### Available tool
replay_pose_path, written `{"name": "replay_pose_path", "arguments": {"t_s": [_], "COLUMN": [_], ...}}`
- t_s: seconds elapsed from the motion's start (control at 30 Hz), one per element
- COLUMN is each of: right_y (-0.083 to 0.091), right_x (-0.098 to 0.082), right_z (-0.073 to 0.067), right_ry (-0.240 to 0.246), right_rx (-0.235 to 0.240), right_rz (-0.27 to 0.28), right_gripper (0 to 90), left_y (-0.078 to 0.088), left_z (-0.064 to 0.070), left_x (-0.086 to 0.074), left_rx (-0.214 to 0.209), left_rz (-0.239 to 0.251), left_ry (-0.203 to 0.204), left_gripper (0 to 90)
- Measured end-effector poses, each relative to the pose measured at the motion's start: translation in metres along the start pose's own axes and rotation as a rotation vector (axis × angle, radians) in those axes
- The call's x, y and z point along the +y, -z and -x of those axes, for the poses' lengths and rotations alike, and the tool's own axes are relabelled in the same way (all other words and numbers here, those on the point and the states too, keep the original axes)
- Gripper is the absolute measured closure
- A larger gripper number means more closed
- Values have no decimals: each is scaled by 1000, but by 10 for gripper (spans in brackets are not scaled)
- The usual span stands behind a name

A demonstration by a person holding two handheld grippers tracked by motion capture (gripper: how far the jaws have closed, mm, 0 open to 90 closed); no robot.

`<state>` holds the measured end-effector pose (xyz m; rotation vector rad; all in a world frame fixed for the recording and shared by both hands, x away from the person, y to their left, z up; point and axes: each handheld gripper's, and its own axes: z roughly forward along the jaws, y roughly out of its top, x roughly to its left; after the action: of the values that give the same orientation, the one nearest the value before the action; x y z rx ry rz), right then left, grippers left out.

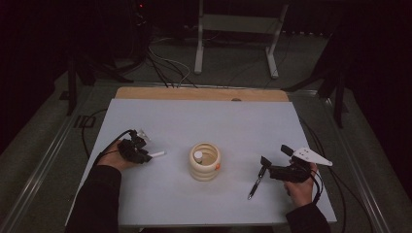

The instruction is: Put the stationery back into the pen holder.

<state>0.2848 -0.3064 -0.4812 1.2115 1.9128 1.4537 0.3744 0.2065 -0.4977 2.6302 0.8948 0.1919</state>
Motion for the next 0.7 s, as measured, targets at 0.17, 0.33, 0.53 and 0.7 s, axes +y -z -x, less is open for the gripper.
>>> {"name": "replay_pose_path", "arguments": {"t_s": [0.17, 0.33, 0.53, 0.7], "right_y": [1, 1, 1, 0], "right_x": [0, 0, 0, 0], "right_z": [1, 1, 1, 1], "right_ry": [-2, -5, -4, -4], "right_rx": [-2, -1, -1, 0], "right_rz": [3, 3, 1, 1], "right_gripper": [0, 0, 0, 0], "left_y": [0, 0, 3, 8], "left_z": [1, 2, -1, -2], "left_x": [5, 4, 4, 4], "left_rx": [6, 4, -3, 11], "left_rz": [-31, -24, 10, 36], "left_ry": [-14, -3, 27, 42], "left_gripper": [793, 793, 793, 793]}}
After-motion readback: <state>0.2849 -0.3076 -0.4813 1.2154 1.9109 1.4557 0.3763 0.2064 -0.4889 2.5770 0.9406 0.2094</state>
